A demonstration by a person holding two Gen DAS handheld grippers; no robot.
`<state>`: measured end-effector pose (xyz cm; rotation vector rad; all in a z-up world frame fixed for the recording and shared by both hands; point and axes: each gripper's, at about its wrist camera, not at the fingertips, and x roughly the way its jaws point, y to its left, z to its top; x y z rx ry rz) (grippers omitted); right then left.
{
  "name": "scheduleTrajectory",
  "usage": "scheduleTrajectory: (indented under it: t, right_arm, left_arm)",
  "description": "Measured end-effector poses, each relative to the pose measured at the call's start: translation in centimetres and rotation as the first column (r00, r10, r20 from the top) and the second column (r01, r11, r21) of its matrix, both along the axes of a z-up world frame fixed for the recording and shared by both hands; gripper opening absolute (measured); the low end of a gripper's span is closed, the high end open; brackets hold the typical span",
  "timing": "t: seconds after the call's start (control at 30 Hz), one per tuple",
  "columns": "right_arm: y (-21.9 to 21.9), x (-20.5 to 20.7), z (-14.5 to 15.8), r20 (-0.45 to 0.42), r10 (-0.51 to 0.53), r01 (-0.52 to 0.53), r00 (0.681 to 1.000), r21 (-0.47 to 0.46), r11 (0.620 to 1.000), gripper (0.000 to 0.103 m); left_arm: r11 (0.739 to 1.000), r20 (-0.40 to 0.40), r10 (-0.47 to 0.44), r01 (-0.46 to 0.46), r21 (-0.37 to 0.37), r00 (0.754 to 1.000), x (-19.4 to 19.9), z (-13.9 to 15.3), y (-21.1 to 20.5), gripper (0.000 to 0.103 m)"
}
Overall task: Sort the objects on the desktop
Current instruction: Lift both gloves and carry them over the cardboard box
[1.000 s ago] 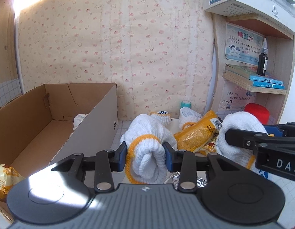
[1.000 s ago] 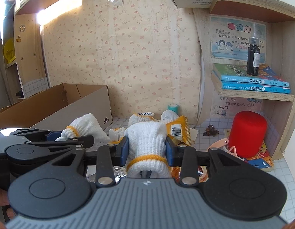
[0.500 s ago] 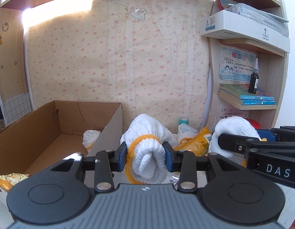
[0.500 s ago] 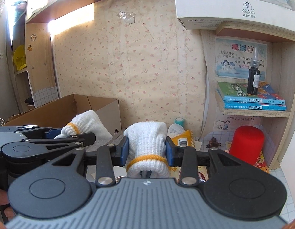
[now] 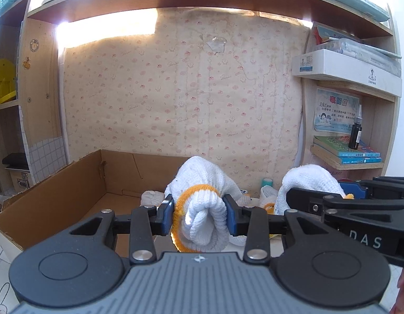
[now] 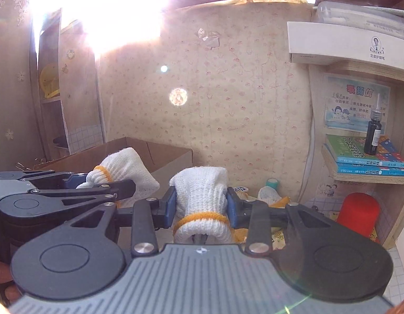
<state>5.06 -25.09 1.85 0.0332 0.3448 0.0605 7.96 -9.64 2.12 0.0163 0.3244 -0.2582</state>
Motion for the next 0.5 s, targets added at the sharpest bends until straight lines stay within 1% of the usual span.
scheduleTrajectory:
  t: [0.23,0.5]
  right_arm:
    - [2.7,1.5,0.7,0.010,0.058,-0.058,0.998,-0.003,0.998,0.038]
    - [6.5,3.7,1.0,0.008,0.140,-0.140,0.990,-0.004,0.990,0.038]
  left_arm:
    - [0.999,0.018,0.047,-0.046,-0.020,0.999,-0.2,0.9,2.8,0.041]
    - [0.993,0.006,0.119,-0.119,-0.019,0.993,0.2,0.8,6.6,0.041]
